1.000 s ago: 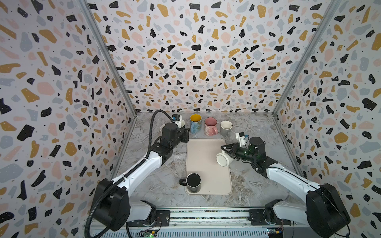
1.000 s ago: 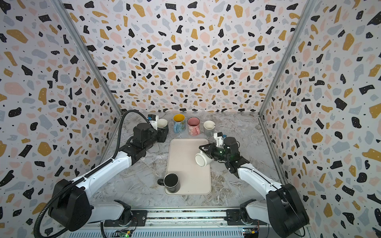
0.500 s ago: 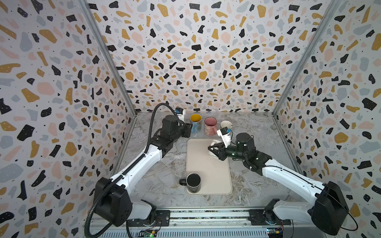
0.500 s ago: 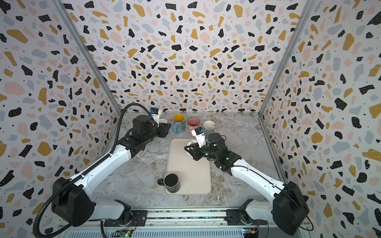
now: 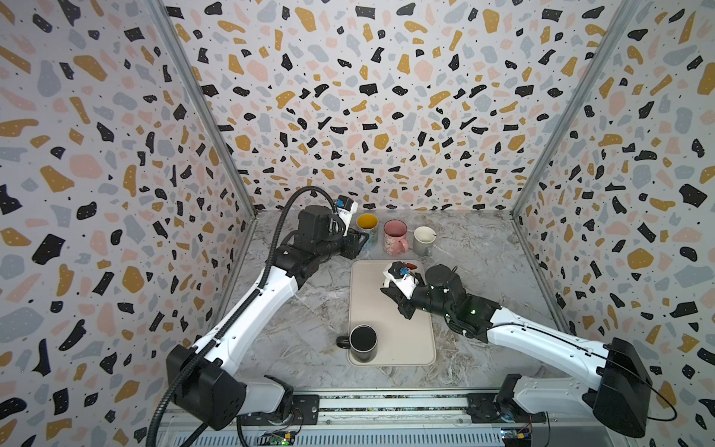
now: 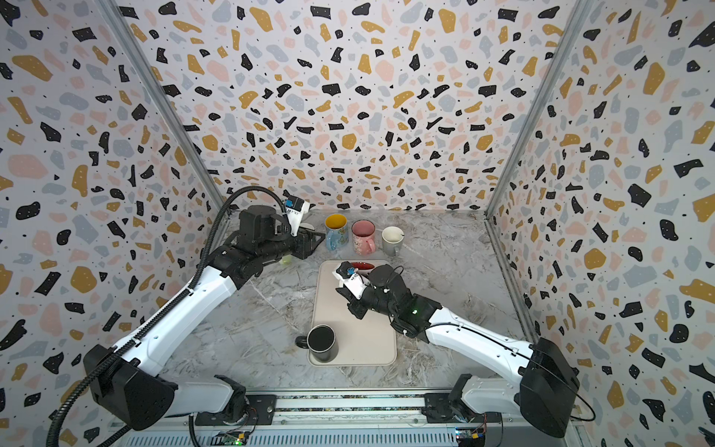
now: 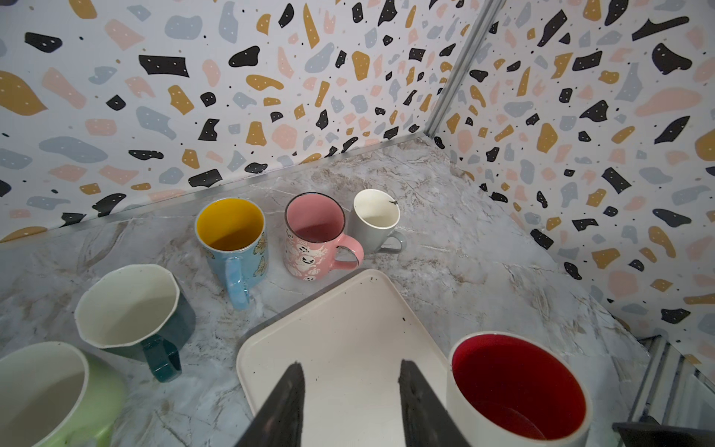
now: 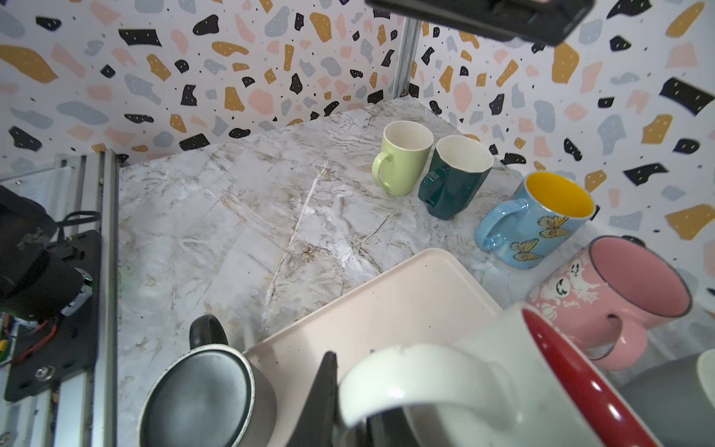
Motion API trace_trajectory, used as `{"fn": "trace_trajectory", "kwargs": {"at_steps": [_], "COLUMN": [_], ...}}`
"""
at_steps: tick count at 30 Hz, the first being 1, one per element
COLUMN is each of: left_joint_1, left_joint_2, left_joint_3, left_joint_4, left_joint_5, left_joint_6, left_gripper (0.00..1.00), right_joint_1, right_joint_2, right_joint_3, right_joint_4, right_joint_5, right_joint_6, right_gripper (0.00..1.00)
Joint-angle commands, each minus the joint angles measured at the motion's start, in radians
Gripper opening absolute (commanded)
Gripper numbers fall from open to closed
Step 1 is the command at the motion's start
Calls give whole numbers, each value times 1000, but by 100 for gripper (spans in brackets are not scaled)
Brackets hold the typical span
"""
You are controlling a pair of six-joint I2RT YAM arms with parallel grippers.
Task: Turn the mug right side up
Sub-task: 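Lift and rotate the white mug upright with the right gripper while the left gripper approaches, then close the left gripper on the white mug's handle while the right gripper holds it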
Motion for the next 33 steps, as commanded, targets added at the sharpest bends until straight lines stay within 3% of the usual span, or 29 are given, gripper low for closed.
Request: {"fn": "trace_trajectory", "kwargs": {"at_steps": [1,11,19,33], "left_joint_1": [5,3,-45,-93], "left_joint_2": [-25,-13,-28,-42], "left_joint_3": [46,124,137,121], "left_joint_4": [-102,-293,-389,-391], "left_joint_5": [67,234,223,220], "left_joint_6": [62,146,194,205], "left_gripper": [42,44,47,50], "right_joint_1": [40,101,104,144], "right_joint_2": [-54,-19,6,50], "right_joint_3": [43,33,27,12], "right_joint_4": [100,186,251,341], "right_joint_5": [104,245,282,371], "right_joint_6": [-169,-368,-452,-581], "right_gripper": [0,0,0,0]}}
